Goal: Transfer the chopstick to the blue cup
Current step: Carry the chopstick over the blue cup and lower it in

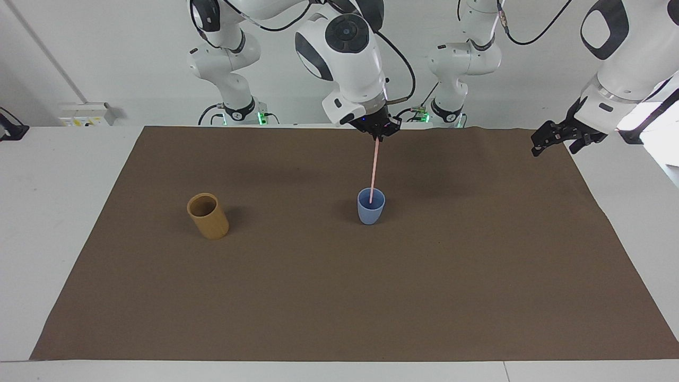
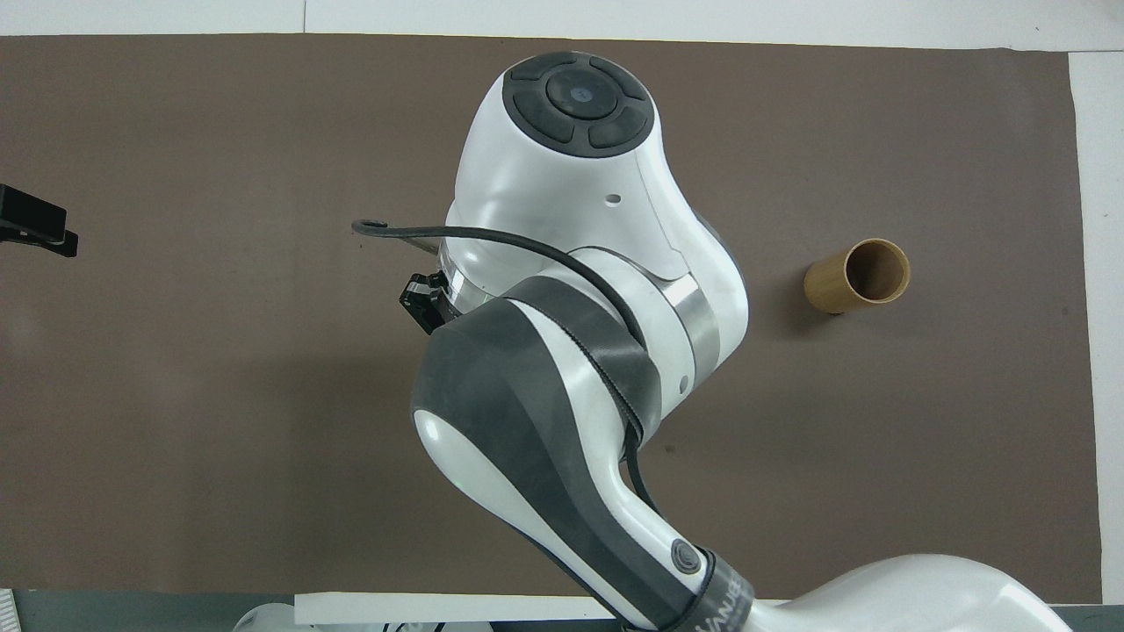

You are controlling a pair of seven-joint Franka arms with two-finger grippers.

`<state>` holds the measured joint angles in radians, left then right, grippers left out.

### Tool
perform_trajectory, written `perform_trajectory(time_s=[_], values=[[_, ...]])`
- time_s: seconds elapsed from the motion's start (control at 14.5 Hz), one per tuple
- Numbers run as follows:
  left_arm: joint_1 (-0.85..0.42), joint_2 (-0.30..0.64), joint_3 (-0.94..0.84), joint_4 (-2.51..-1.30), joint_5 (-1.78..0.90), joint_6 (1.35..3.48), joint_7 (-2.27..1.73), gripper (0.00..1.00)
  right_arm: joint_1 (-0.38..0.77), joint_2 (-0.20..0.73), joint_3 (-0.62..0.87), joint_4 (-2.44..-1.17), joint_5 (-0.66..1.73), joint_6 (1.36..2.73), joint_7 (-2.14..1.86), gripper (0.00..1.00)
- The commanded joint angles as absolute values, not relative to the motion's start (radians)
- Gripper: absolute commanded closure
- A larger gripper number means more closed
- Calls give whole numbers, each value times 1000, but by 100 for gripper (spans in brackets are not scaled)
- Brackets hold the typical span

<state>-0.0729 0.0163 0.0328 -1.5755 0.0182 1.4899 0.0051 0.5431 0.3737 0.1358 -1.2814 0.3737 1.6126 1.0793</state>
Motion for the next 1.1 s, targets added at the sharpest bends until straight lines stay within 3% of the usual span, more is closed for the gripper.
perform_trajectory(time_s=[0.0, 0.28, 0.34, 0.48, 0.62, 0.69, 0.83, 1.03], values=[[-78, -8, 38, -1601, 26, 1496, 0, 0, 537, 327, 141, -1382, 397, 1675, 1097, 100], [-78, -8, 38, -1601, 26, 1496, 0, 0, 534, 316, 141, -1474, 399, 1753, 1083, 99], [-78, -8, 38, -1601, 26, 1496, 0, 0, 531, 314, 141, -1476, 400, 1750, 1081, 94], [-78, -8, 38, -1601, 26, 1496, 0, 0, 525, 313, 141, -1474, 400, 1749, 1083, 69], [-78, -8, 38, -1601, 26, 1496, 0, 0, 520, 314, 138, -1460, 385, 1750, 1080, 16], [-78, -8, 38, -1601, 26, 1496, 0, 0, 511, 313, 135, -1453, 380, 1752, 1072, 1], [-78, -8, 38, -1601, 26, 1496, 0, 0, 464, 313, 130, -1421, 356, 1753, 1040, 0], [-78, -8, 38, -1601, 26, 1496, 0, 0, 306, 284, 132, -1390, 223, 1724, 852, 1]])
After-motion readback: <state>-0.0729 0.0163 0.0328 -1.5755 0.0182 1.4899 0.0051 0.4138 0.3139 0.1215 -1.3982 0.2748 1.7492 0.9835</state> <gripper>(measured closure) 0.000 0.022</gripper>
